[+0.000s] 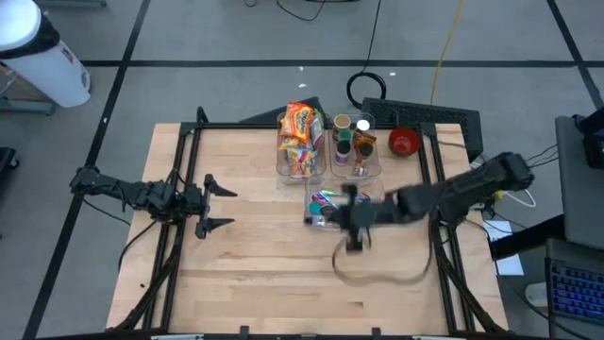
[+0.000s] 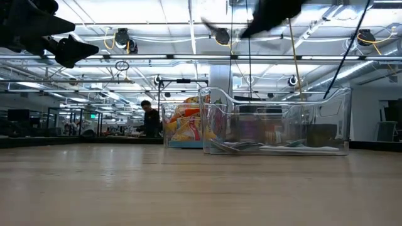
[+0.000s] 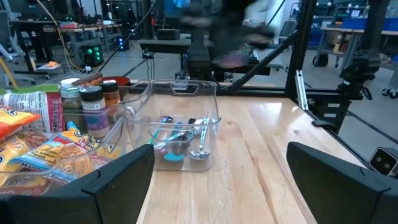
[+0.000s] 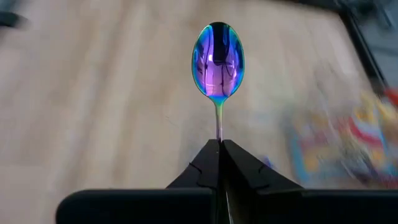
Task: Pick & Place Food Item
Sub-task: Put the blue green spoon into the bottom transparent bin, then return to Home Position
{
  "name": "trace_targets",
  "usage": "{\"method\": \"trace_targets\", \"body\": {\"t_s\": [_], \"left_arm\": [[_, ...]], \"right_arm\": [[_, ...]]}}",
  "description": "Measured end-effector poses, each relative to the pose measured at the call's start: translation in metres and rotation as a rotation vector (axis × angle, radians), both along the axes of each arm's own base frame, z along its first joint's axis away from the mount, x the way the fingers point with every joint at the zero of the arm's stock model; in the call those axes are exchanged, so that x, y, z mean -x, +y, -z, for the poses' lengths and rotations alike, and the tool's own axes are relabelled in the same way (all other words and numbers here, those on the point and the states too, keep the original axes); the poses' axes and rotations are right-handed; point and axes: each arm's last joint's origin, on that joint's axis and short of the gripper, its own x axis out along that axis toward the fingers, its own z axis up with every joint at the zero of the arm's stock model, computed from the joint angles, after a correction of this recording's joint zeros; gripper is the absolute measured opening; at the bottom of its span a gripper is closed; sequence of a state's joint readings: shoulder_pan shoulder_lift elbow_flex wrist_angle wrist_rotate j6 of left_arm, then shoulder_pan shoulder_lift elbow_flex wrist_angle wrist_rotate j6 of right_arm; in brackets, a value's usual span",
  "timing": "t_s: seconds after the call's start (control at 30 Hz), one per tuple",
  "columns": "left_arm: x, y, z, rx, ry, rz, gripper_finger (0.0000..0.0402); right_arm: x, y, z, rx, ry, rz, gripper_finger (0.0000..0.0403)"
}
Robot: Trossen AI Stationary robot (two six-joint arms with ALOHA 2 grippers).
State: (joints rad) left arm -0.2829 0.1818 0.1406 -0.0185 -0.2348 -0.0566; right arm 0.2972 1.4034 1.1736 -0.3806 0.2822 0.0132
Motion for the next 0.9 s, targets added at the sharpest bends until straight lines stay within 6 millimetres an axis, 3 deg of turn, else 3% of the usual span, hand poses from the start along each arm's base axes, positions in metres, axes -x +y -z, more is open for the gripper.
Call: {"method": "trace_targets", "body": {"t_s": [0.2, 0.3, 0.43, 0.67, 0.9], "left_arm": [[0.0, 0.0, 0.0, 0.0, 0.0, 0.0, 0.0374], [0.0, 0.0, 0.0, 0.0, 0.0, 0.0, 0.0374], [0.0, 0.0, 0.0, 0.0, -0.001, 0.0, 0.0374], [0.0, 0.0, 0.0, 0.0, 0.0, 0.0, 0.0374], [0.0, 0.0, -0.01, 0.028, -0.096, 0.0, 0.0374]], "right_arm": [[0.036, -0.071, 0.054, -0.044, 0.027, 0.182, 0.0005], [0.049, -0.087, 0.075, -0.116, -0.038, 0.215, 0.0027], [0.061, -0.093, 0.089, -0.15, -0.088, 0.247, 0.0089], [0.07, -0.095, 0.079, -0.144, -0.165, 0.297, 0.0209], [0.091, -0.085, 0.055, -0.341, -0.264, 0.291, 0.0261]]}}
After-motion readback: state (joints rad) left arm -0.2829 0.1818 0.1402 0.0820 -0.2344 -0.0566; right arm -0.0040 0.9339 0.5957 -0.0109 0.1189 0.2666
